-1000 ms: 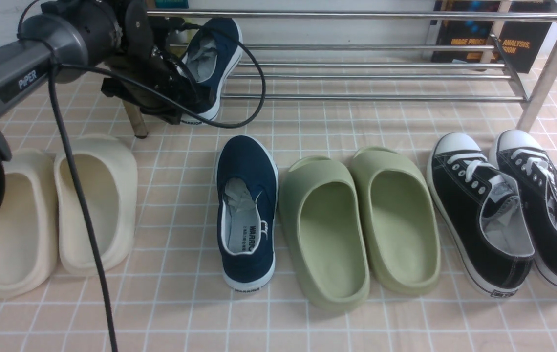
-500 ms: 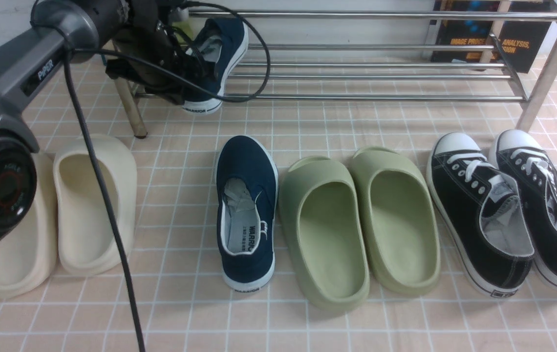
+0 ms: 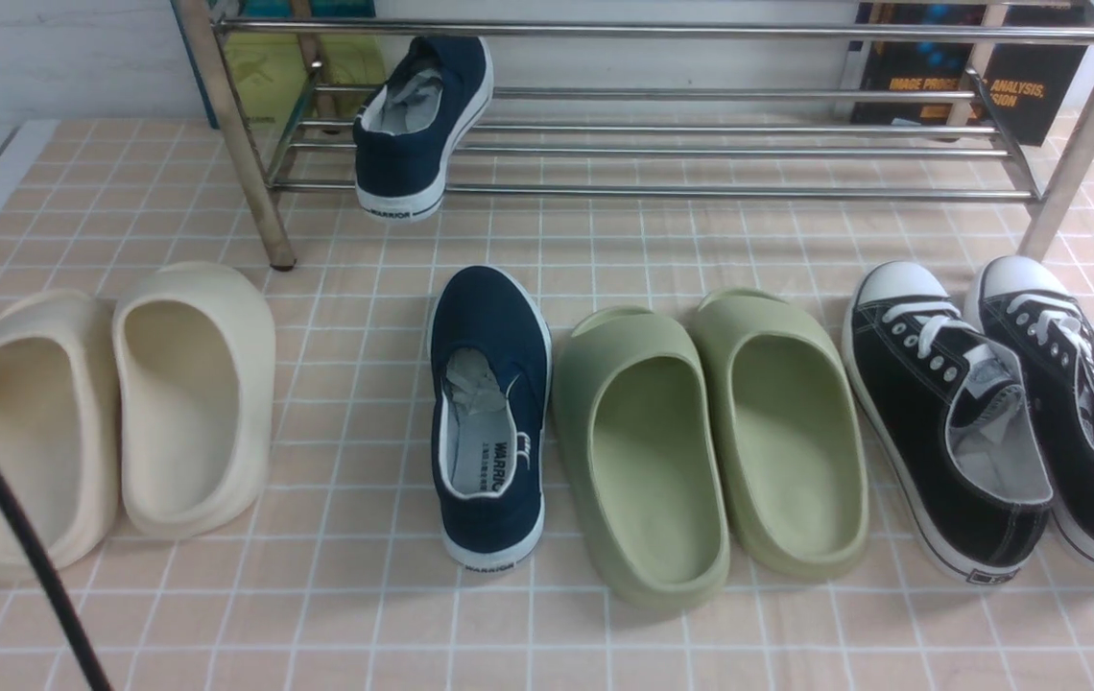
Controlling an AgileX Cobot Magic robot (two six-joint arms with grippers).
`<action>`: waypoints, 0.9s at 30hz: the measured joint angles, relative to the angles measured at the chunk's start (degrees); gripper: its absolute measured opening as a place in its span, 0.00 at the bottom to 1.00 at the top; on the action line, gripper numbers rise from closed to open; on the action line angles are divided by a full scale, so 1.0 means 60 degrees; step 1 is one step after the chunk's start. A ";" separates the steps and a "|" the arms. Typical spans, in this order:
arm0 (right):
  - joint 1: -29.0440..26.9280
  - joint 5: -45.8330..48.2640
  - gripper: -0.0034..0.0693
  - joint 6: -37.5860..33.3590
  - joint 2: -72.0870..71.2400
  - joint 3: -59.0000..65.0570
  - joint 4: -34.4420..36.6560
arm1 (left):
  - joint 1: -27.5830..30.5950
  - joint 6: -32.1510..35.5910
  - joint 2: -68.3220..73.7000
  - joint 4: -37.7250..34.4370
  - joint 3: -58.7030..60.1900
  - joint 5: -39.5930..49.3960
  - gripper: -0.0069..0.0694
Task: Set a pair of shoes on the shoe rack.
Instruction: Use the left arm to grab the shoe closest to it
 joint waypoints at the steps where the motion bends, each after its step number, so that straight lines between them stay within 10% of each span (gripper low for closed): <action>1: 0.0000 0.0000 0.37 0.0000 0.0000 0.0000 0.0000 | 0.0000 0.0000 -0.0048 0.0000 0.0043 0.0000 0.12; 13: 0.0000 0.0000 0.37 0.0000 0.0000 0.0000 0.0000 | -0.2808 -0.2261 -0.3846 0.2461 0.6777 -0.0082 0.12; 27: 0.0000 0.0000 0.37 0.0000 0.0000 0.0000 0.0000 | -0.3113 -0.3845 -0.4209 0.1644 1.1169 -0.2649 0.26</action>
